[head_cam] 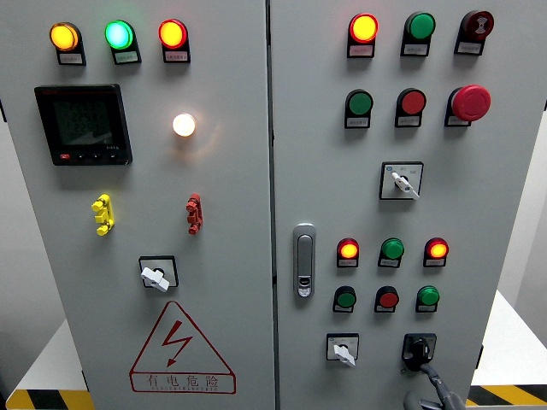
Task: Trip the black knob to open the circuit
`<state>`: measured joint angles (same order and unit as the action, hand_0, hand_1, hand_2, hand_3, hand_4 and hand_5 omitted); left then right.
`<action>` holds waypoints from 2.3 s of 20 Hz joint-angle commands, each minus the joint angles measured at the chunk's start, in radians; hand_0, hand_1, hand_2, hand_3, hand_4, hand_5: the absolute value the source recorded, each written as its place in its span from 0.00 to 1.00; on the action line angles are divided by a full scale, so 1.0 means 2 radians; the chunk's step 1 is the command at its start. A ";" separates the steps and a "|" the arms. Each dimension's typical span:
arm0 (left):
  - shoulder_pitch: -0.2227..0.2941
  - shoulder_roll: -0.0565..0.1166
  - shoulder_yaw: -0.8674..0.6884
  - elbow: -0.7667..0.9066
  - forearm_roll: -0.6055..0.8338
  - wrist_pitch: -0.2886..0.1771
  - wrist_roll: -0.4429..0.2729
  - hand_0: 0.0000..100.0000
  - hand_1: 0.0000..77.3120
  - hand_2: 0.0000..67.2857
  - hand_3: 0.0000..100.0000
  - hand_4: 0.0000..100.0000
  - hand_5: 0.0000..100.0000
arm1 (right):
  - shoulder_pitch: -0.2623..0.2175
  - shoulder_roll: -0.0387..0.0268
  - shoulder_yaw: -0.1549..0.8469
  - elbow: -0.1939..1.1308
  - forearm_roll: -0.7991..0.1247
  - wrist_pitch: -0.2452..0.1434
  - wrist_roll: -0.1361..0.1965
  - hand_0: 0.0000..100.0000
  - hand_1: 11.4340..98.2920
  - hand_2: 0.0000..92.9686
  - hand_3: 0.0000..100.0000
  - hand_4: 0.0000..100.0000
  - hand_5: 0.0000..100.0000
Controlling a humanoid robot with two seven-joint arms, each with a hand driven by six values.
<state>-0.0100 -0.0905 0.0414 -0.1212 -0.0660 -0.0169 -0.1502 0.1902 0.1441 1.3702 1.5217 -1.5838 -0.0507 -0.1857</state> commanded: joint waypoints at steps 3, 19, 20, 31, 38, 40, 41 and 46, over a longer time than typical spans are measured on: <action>0.000 0.000 0.000 0.000 0.000 0.000 0.000 0.00 0.04 0.19 0.21 0.07 0.02 | 0.000 0.0000 -0.001 0.001 0.003 0.000 0.000 0.87 0.42 0.04 0.96 1.00 1.00; 0.000 0.000 0.000 0.000 0.000 0.000 0.000 0.00 0.04 0.19 0.21 0.07 0.02 | -0.001 0.0000 -0.001 0.002 0.003 0.000 0.001 0.87 0.41 0.04 0.97 1.00 1.00; 0.000 0.000 0.000 0.000 0.000 0.000 0.000 0.00 0.04 0.19 0.21 0.07 0.02 | -0.002 0.0008 0.000 0.002 0.003 -0.001 0.000 0.87 0.41 0.05 0.97 1.00 1.00; 0.000 0.000 0.000 0.000 0.000 0.000 0.000 0.00 0.04 0.19 0.21 0.07 0.02 | -0.005 0.0016 0.008 0.000 0.004 -0.001 0.000 0.87 0.41 0.05 0.97 1.00 1.00; 0.000 0.000 0.000 0.000 0.000 0.000 0.000 0.00 0.04 0.19 0.21 0.07 0.02 | -0.006 0.0016 0.020 0.001 0.004 -0.001 0.000 0.87 0.41 0.05 0.97 1.00 1.00; 0.000 0.000 0.000 0.000 0.000 0.000 0.000 0.00 0.04 0.19 0.21 0.07 0.02 | -0.008 0.0008 0.021 0.001 0.004 -0.001 0.000 0.87 0.41 0.05 0.97 1.00 1.00; 0.000 0.000 0.000 0.000 0.000 0.000 0.000 0.00 0.04 0.19 0.21 0.07 0.02 | -0.010 0.0008 0.022 0.001 0.004 -0.001 0.001 0.87 0.41 0.05 0.97 1.00 1.00; 0.000 0.000 0.000 0.000 0.000 0.000 0.000 0.00 0.04 0.19 0.21 0.07 0.02 | -0.031 0.0008 0.024 0.017 0.004 -0.001 0.002 0.87 0.41 0.05 0.97 1.00 1.00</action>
<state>-0.0092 -0.0905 0.0414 -0.1212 -0.0660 -0.0169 -0.1504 0.1464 0.1460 1.4205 1.5411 -1.5754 -0.0521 -0.1822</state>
